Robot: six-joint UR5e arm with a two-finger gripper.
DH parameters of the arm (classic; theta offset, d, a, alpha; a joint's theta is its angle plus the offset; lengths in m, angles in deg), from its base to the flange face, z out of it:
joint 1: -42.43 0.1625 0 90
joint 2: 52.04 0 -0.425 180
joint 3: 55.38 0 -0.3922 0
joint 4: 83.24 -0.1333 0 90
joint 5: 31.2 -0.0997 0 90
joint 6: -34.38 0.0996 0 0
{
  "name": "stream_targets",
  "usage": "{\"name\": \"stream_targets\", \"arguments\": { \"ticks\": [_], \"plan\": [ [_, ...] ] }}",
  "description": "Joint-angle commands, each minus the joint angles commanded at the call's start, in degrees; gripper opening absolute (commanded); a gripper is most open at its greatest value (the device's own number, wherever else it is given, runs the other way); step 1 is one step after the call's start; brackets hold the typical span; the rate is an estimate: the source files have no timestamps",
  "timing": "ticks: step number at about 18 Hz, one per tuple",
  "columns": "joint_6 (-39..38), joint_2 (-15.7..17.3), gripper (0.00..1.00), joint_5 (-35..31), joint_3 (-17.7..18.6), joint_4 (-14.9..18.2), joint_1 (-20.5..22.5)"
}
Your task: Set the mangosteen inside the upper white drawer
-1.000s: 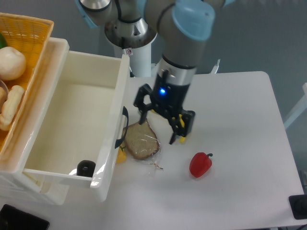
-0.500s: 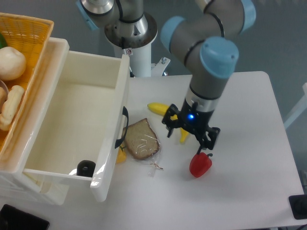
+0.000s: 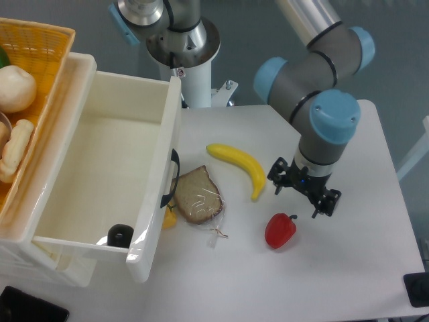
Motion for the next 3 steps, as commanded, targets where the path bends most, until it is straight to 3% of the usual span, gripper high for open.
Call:
{"name": "stream_targets", "arguments": {
  "ticks": [3],
  "plan": [
    [1.25, -0.09, 1.00, 0.00, 0.00, 0.00, 0.44]
  ]
}}
